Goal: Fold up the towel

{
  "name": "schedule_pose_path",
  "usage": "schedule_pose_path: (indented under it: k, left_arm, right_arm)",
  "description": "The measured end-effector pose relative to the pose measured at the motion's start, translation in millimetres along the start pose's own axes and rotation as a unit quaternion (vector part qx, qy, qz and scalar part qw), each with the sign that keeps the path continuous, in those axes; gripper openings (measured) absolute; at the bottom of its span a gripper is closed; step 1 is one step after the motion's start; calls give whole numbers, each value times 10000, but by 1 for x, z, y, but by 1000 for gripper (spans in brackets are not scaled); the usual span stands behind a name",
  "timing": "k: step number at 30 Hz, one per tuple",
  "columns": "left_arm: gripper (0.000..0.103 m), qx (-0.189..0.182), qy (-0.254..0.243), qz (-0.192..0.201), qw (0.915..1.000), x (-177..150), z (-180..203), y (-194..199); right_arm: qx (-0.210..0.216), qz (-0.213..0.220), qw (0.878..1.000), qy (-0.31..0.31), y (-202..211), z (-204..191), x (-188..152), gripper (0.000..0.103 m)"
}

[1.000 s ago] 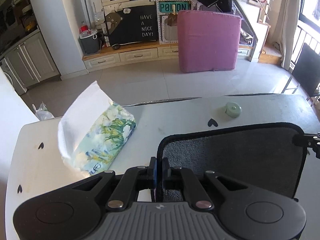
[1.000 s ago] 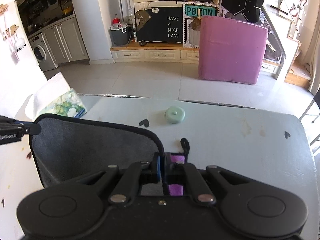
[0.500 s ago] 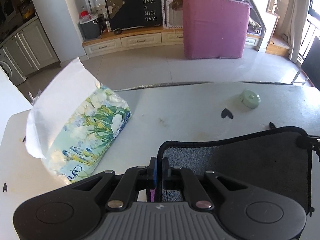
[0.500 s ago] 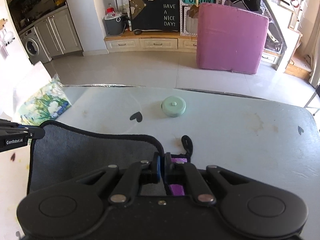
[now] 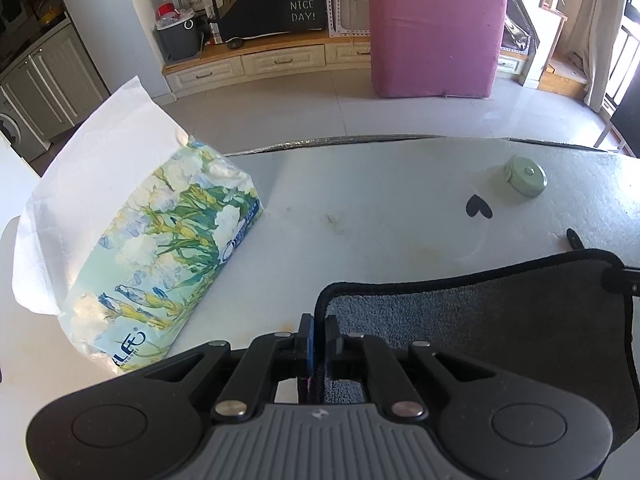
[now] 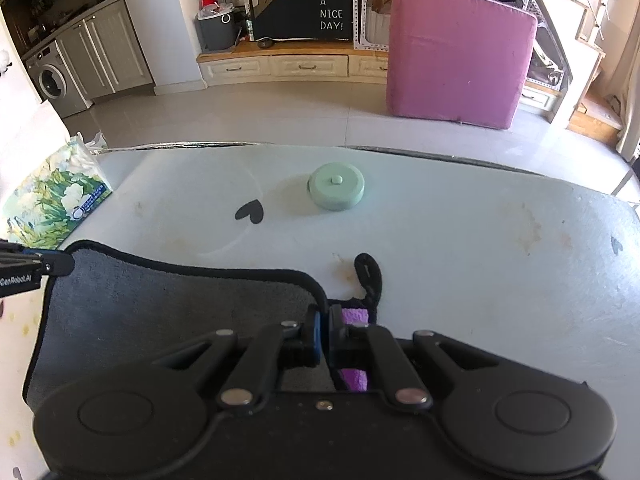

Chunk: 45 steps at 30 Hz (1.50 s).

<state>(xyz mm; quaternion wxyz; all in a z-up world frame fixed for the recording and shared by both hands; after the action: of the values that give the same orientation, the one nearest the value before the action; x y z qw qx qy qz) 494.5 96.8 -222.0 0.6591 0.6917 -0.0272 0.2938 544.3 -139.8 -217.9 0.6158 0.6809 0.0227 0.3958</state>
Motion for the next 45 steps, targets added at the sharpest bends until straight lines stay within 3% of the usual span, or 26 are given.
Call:
schedule_pose_path:
  k: [3,4,5,6,8,9,13,19,31,45]
  left_arm:
    - [19,-27,35,-37,10000,0,-2,-1]
    - [34,-22,78,-76,9999,-1,-3,-3]
    - [51,-14,111,-101,9999,-1,-4,-3]
    - [59,9,133,-96,9999,-1,-5,-3]
    - [83,72,109,-25,9999,-3,-5,-1]
    - [86,87,73,-14,9999,-4,-5,0]
    - [92,-35,64,-206,9998,-9,-4,1]
    - [97,-41,119,-329,9994,-21,-3,7]
    - [99,-173,178,-293,9993,-40,-4,43]
    - [99,-324,366,81,9988,-52,-10,119]
  right_arm:
    - [92,72,9999,-48,2,4,1,10]
    - [113,102,9999,-57,3,5,1,14]
    - [99,127,9998,-66,4,6,0,26]
    - [82,144,9998,-62,5,7,0,34]
    - [146,138,9998,-32,5,6,-2,41]
    - [177,125,9998,-41,5,6,-3,47]
    - [316,68,9994,-101,6,6,-11,62]
    - [368,95,9990,-228,12,7,-25,103]
    - [302,245,9984,-422,44,5,-40,103]
    - [130,602,9974,-386,111,-11,-48,103]
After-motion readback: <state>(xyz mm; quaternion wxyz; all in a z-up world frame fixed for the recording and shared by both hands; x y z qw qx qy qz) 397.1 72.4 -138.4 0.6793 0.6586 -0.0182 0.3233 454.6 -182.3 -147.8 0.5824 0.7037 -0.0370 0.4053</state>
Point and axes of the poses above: each gripper's, at about its wrist camera, not at the fingertips, and y roughly against the way its jaws point, z to its right, x to its top, the point moved 3 cm from there along -y, roughly the way its jaws point, and after that the axes turned 14 degrees about y, right-handed, at the moved point
